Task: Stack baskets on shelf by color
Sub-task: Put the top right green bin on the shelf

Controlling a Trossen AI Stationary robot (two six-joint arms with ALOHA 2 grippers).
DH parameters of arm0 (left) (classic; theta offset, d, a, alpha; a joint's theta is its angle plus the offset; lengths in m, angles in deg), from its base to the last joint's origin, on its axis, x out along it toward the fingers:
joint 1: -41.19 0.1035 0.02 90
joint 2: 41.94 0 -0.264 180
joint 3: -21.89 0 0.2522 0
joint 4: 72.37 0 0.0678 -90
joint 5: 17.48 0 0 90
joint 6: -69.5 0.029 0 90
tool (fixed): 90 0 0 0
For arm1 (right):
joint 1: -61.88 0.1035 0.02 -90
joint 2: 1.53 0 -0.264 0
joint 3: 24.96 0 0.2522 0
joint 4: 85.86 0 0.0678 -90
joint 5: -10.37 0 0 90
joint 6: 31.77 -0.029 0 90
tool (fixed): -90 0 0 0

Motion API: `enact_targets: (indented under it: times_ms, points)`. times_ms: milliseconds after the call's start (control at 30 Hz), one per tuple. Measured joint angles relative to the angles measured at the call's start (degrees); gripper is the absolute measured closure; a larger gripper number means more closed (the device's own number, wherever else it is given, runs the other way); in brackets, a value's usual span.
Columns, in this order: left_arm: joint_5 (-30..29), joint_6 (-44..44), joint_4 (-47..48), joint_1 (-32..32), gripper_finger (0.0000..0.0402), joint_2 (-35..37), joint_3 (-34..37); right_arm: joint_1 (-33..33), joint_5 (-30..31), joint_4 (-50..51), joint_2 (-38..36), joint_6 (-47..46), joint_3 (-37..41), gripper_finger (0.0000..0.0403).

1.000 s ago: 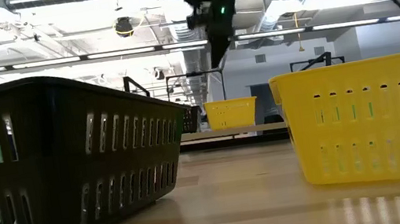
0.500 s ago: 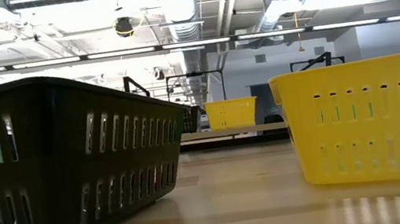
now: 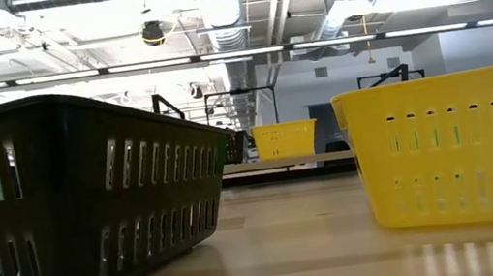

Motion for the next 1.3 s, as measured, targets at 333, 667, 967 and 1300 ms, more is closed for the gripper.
enact_targets:
  times_ms: [333,667,967,1300]
  points:
    - [0.00,-0.04,0.00,0.00,0.0269,0.00,0.00,3.85,0.68,-24.16,0.73,-5.64,20.56,0.0289]
    - [0.17,-1.22,0.00,-0.01,0.0269,-0.01,0.00,-1.45,-1.58,-30.14,5.09,1.48,28.04,0.0289]
    - [0.57,-1.56,0.00,0.00,0.0269,-0.02,0.00,-3.71,-4.38,-36.11,6.70,6.05,28.10,0.0289]
    - [0.44,-1.29,0.00,0.00,0.0269,-0.02,0.00,-3.04,-12.22,-39.25,5.80,7.17,24.25,0.0291]
